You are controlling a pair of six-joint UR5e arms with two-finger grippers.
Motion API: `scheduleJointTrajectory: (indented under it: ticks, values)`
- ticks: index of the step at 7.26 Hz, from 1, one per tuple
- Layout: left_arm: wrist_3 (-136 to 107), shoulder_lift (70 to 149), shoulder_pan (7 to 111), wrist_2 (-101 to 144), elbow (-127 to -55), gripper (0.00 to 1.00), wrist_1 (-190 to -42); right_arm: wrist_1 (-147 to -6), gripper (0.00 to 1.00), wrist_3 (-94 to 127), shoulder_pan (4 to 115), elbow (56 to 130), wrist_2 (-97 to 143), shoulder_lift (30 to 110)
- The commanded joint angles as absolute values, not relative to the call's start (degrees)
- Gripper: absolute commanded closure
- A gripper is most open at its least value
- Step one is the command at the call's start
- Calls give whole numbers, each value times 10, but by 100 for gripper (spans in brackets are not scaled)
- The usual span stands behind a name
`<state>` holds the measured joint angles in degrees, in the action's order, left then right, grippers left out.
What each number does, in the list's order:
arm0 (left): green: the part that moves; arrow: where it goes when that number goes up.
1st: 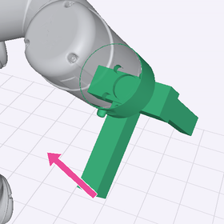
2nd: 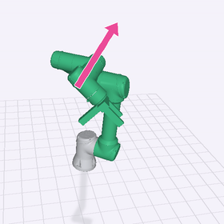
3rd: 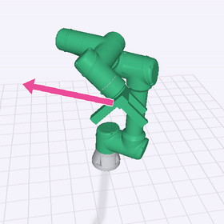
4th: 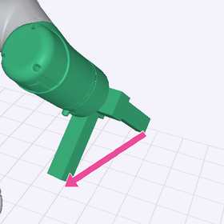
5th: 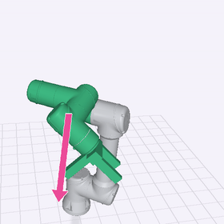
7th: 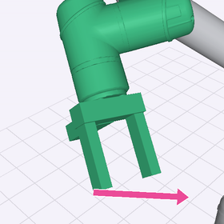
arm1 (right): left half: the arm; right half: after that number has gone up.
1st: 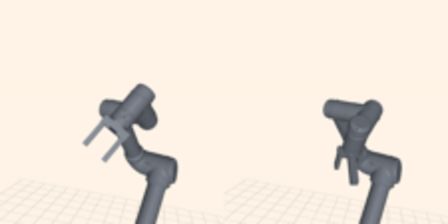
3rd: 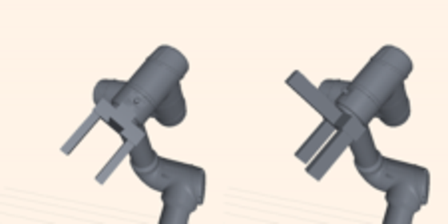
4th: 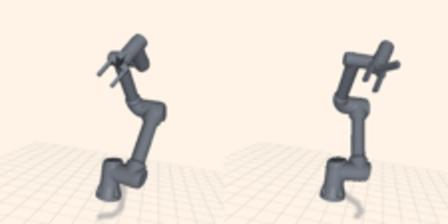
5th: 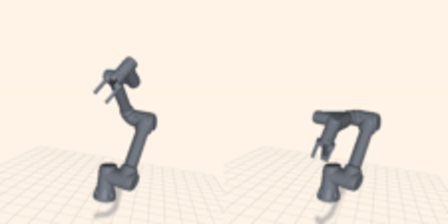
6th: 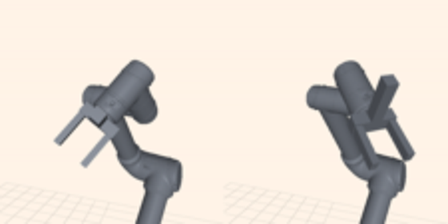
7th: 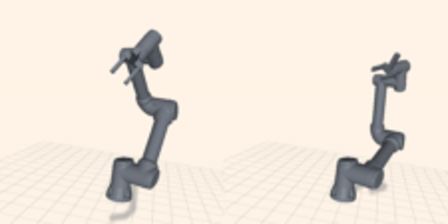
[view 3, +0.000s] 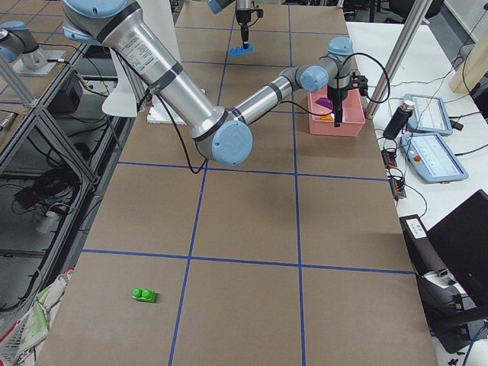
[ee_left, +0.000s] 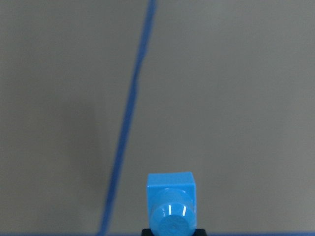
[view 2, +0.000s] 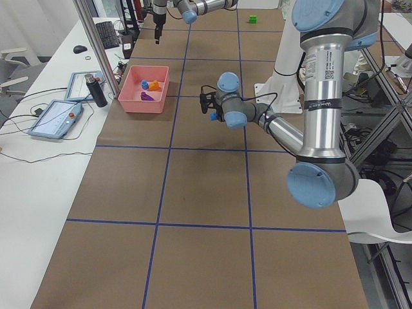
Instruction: Put all blocks into box
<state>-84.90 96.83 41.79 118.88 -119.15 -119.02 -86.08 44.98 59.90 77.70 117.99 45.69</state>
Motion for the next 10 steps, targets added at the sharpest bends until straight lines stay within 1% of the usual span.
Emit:
scheduleJointTrajectory:
  ticks: [1, 3, 4, 5, 6, 7, 8, 9, 10]
  values:
    - [-848, 1169, 474, 1184, -1111, 100, -1055, -860, 0, 418, 613, 779, 1183, 477]
    - [-849, 1291, 503, 1183, -982, 100, -1054, -858, 0, 390, 627, 785, 1200, 502]
    - [-849, 1366, 517, 1183, -888, 100, -1055, -853, 0, 380, 632, 801, 1203, 521]
    - [-850, 1462, 525, 1177, -753, 100, -1058, -841, 0, 379, 635, 804, 1206, 533]
    - [-850, 1535, 526, 1145, -641, 100, -1063, -829, 0, 378, 635, 811, 1208, 548]
    - [-835, 1561, 526, 1119, -576, 100, -1085, -827, 0, 374, 638, 849, 1209, 587]
    - [-833, 1563, 526, 1114, -543, 100, -1109, -829, 0, 371, 642, 882, 1211, 614]
    - [-834, 1589, 521, 1100, -498, 100, -1130, -828, 0, 370, 642, 906, 1217, 640]
    - [-838, 1608, 506, 1094, -476, 100, -1132, -827, 0, 370, 646, 911, 1239, 642]
